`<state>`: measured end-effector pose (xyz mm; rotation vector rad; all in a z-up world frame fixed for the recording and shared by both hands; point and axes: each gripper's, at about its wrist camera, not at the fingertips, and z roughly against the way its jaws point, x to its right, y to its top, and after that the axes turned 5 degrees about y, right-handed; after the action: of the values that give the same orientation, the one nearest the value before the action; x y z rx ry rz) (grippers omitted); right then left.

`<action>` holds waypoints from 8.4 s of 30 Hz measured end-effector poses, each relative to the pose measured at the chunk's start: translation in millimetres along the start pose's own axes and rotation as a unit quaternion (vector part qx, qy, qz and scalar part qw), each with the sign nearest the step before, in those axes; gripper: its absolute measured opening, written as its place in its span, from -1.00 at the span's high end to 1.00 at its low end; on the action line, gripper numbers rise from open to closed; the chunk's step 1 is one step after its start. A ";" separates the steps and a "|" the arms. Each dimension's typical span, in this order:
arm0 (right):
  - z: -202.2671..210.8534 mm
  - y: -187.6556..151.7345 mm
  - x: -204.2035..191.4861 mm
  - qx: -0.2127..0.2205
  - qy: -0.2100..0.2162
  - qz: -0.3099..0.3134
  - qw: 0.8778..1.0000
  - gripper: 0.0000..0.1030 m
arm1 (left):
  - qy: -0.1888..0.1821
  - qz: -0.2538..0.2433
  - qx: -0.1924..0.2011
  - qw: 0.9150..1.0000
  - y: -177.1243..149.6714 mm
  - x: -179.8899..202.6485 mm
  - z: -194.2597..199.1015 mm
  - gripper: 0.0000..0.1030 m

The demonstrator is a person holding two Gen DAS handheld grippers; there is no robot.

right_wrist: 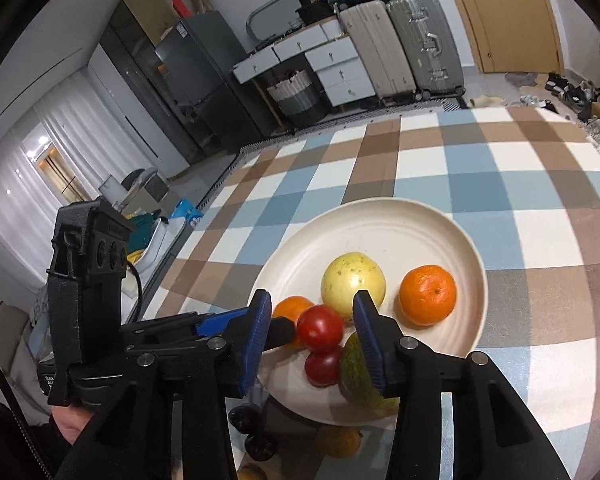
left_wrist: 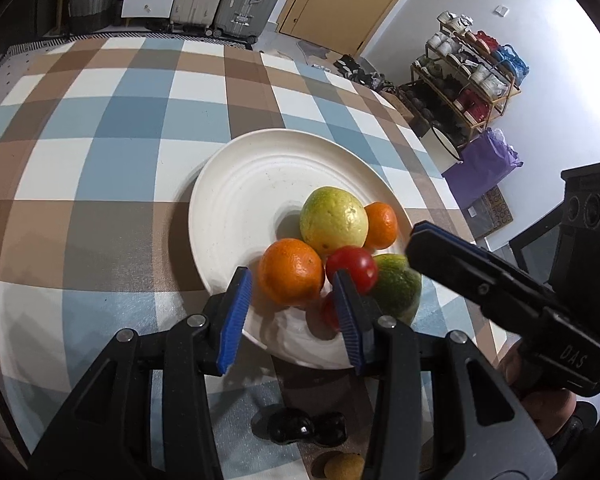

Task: Organize fruits
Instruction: 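Carry the tomato and orange onto the cream plate and open both tools, then withdraw both tools from the plate back toward the loose fruits, then lower the left tool and close it on a brown kiwi, then close the right tool on a second brown kiwi while the left tool holds its kiwi, then carry both kiwis onto the cream plate and open both tools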

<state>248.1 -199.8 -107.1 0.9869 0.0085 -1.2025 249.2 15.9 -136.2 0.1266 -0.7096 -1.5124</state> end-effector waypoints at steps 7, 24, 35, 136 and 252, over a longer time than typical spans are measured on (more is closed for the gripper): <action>19.8 -0.9 -3.4 0.029 0.005 0.000 1.000 0.15 | -0.002 -0.006 0.014 1.000 -4.6 5.5 23.3 0.23; 57.1 -4.4 -24.2 0.067 0.005 0.019 0.998 0.08 | 0.005 -0.015 0.064 0.998 -20.0 22.9 88.2 0.08; 80.3 -19.6 -36.9 0.075 -0.002 0.034 0.997 -0.18 | 0.021 -0.013 0.095 0.995 -42.2 28.9 121.0 -0.37; 80.7 -107.2 -15.7 0.053 -0.117 -0.002 0.992 -0.99 | -0.026 -0.046 0.073 0.996 -118.0 -1.9 119.0 0.53; 2.0 -7.5 21.9 0.031 -0.025 0.035 0.999 0.32 | -0.003 -0.033 0.010 0.999 36.6 11.6 -15.4 0.52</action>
<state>250.4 -218.1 -121.3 1.0025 -0.1023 -1.1689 287.3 3.2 -126.3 0.1622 -0.7318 -1.5696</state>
